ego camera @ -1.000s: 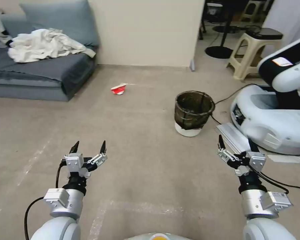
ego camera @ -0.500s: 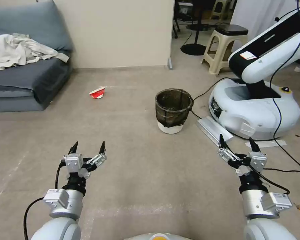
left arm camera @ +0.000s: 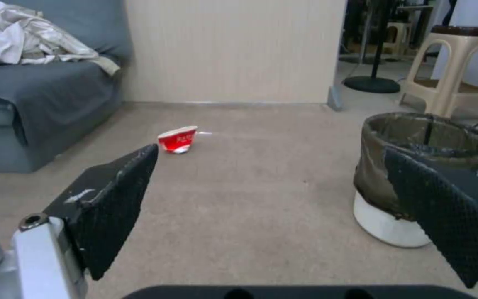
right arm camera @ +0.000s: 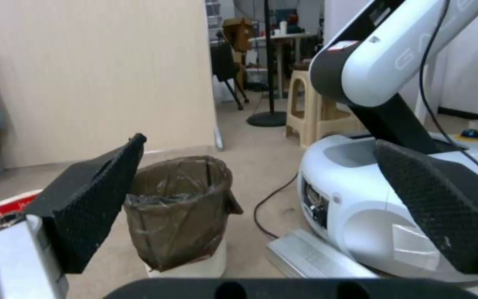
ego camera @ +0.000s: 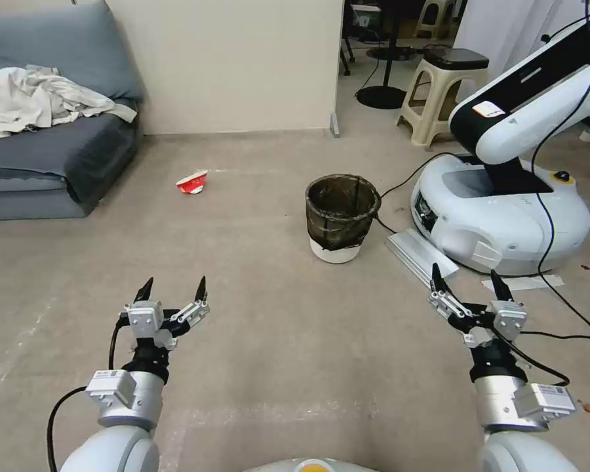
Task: Pick up the trash can from the floor.
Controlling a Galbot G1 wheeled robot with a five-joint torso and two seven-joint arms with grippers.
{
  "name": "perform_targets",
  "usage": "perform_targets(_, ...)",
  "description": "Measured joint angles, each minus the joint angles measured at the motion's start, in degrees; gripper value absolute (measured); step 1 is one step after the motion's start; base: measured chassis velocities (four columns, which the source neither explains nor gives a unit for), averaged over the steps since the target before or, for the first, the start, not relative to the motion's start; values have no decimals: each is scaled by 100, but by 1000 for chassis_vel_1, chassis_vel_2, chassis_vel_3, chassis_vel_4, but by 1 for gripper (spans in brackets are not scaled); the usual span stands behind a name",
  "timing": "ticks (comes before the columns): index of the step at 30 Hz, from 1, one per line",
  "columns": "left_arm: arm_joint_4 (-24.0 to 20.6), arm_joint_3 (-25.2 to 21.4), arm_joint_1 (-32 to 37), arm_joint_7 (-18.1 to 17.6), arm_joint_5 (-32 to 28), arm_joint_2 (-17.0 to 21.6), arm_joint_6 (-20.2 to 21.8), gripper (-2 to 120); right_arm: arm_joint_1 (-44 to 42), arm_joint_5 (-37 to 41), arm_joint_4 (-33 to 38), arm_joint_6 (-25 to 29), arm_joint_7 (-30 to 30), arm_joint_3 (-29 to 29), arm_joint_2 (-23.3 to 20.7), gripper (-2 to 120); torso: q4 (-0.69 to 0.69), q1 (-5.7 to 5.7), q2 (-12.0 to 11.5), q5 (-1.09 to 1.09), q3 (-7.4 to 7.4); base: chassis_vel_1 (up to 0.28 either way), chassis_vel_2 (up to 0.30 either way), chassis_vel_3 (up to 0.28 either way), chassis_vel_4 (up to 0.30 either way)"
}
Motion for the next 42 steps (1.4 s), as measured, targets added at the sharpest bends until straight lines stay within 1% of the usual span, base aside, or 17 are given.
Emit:
perform_targets(5, 5, -8, 6, 0, -7, 18, -6, 100, -3, 5, -4, 25, -19, -5, 16, 100, 0, 0, 0, 0, 0, 0, 0, 0, 0)
perform_targets(11, 13, -9, 1, 0, -10, 20, -10, 100, -15, 5, 1, 29, -23, 1, 21, 100, 0, -1, 0, 0, 0, -116, 95, 99, -82)
perform_targets(24, 45, 1, -6, 6, -13, -8, -64, 100, -4, 5, 5, 35, -12, 5, -2, 100, -1, 1, 0, 0, 1, -229, 234, 229, -224)
perform_targets(28, 50, 11, -8, 9, -9, -25, -69, 100, 4, 14, 3, 35, -3, 15, -24, 100, 1, 1, 0, 0, 1, -221, 224, 243, -211)
perform_targets(42, 74, 30, -22, 23, 18, -67, -86, 100, 35, 52, -22, 31, 52, 34, -72, 100, 0, 1, 0, 0, 1, -195, 204, 185, -197)
